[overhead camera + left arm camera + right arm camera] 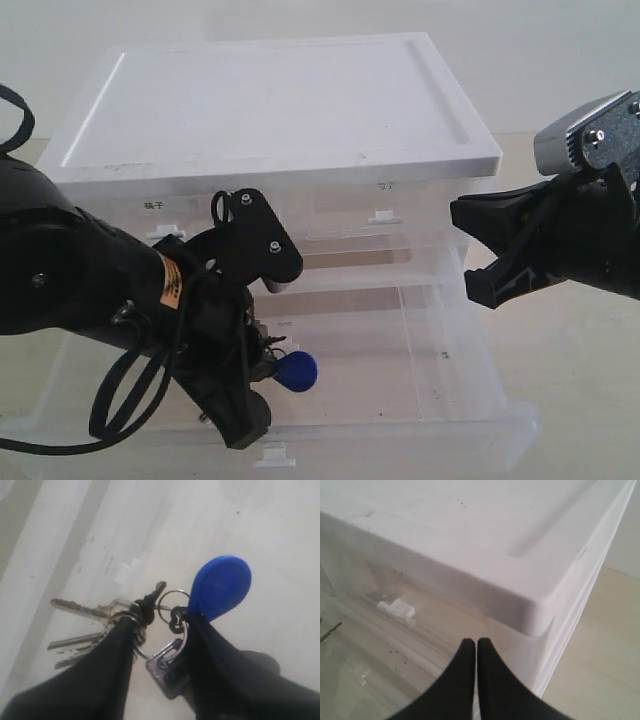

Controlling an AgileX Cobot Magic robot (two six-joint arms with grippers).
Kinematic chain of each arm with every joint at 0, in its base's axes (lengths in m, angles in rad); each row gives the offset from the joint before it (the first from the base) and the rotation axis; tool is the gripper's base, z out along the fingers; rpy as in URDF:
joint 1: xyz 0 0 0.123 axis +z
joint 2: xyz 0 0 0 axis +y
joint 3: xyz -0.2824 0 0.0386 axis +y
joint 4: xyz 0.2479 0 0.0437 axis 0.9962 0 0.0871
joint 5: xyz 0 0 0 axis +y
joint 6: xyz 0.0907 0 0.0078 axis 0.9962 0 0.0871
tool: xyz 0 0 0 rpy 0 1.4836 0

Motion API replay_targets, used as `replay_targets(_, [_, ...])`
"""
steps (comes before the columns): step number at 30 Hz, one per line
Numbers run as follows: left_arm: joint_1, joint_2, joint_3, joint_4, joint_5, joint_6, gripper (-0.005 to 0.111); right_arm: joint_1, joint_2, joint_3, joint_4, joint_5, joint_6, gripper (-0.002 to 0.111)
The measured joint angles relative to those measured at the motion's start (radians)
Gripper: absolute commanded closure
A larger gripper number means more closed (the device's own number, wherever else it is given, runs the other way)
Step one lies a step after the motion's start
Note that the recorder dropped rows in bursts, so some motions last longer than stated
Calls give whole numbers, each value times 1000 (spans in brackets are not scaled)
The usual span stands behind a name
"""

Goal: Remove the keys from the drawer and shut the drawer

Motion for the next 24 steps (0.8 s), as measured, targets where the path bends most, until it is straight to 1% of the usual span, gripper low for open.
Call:
replay_targets(5, [0, -43, -2, 0, 16, -8, 102, 0, 0, 0, 0, 2, 0, 108])
replay_targets(10, [0, -194, -8, 7, 4, -15, 102, 0, 0, 0, 0, 2, 0, 108])
replay_targets(13, [0, -241, -8, 4, 47, -15, 101, 0, 0, 0, 0, 2, 0, 108])
replay_targets(14, [0, -252, -8, -12, 84, -13, 97, 0, 0, 0, 0, 2, 0, 108])
replay_targets(15, [0, -252, -8, -24, 96, -4, 82, 0, 0, 0, 0, 2, 0, 108])
replay_targets(16, [0, -240, -8, -47, 114, 26, 62, 0, 0, 0, 0, 2, 0, 108])
replay_targets(17, [0, -216, -8, -66, 116, 45, 50, 0, 0, 0, 0, 4, 0, 108])
replay_targets(18, [0, -198, -8, -76, 116, 50, 35, 0, 0, 0, 0, 4, 2, 108])
replay_targets(19, [0, -161, -8, -89, 116, 53, 33, 0, 0, 0, 0, 4, 2, 108])
replay_targets(22, [0, -79, -8, -93, 95, 55, 41, 0, 0, 0, 0, 6, 2, 108])
replay_targets(24, [0, -40, -8, -93, 51, 53, 44, 0, 0, 0, 0, 10, 2, 108])
